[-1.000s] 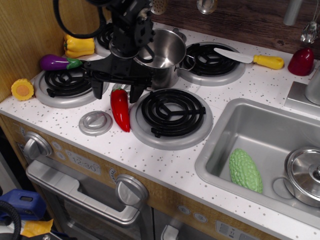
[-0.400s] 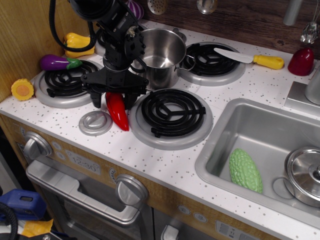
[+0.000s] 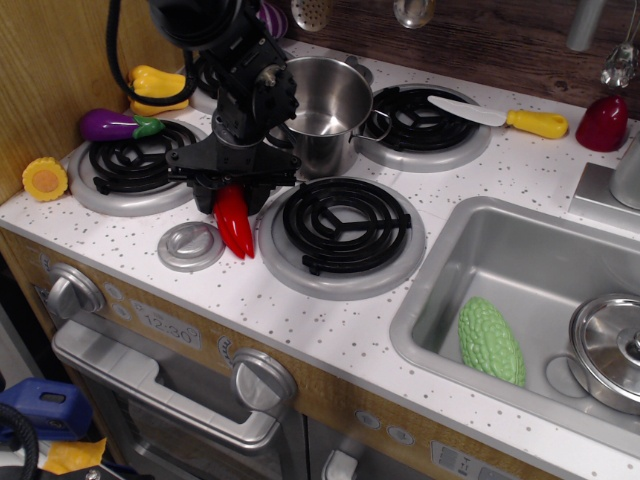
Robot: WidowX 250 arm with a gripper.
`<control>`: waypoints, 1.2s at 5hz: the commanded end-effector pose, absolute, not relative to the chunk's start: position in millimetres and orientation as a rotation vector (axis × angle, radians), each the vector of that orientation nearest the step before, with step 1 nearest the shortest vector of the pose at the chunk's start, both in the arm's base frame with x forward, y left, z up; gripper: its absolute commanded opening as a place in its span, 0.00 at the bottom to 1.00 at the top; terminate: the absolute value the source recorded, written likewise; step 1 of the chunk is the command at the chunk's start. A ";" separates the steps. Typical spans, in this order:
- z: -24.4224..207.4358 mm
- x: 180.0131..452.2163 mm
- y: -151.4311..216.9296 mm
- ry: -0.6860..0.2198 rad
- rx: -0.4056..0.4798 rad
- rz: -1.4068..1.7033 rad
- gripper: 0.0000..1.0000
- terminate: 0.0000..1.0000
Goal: Put pepper in pot or pan
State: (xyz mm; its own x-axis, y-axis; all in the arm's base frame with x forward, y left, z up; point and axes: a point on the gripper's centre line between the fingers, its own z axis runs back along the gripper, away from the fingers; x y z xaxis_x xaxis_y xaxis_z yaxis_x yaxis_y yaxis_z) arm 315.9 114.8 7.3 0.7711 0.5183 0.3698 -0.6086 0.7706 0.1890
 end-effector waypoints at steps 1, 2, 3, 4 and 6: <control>69.3 329.4 116.6 -0.404 0.408 0.609 0.00 0.00; 93.8 332.9 115.9 -0.444 0.492 0.588 0.00 0.00; 105.8 342.7 113.3 -0.482 0.512 0.545 0.00 0.00; 123.6 364.3 118.1 -0.525 0.498 0.478 0.00 0.00; 128.7 397.9 112.6 -0.638 0.458 0.381 0.00 0.00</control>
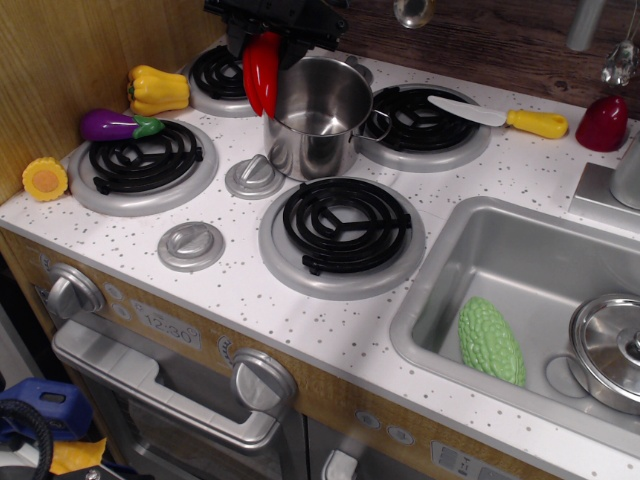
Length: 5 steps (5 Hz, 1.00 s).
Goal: Put pepper in pot or pan
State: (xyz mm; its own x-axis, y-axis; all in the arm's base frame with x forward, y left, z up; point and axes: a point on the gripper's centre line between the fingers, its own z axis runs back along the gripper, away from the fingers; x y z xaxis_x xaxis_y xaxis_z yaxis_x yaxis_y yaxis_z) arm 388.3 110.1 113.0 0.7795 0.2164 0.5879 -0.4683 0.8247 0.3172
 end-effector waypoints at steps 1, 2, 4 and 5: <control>119.5 404.5 112.2 -0.660 0.400 0.371 1.00 0.00; 112.7 402.8 102.1 -0.672 0.386 0.395 1.00 0.00; 111.1 400.7 99.6 -0.679 0.370 0.399 1.00 0.00; 111.1 400.7 99.6 -0.679 0.370 0.399 1.00 1.00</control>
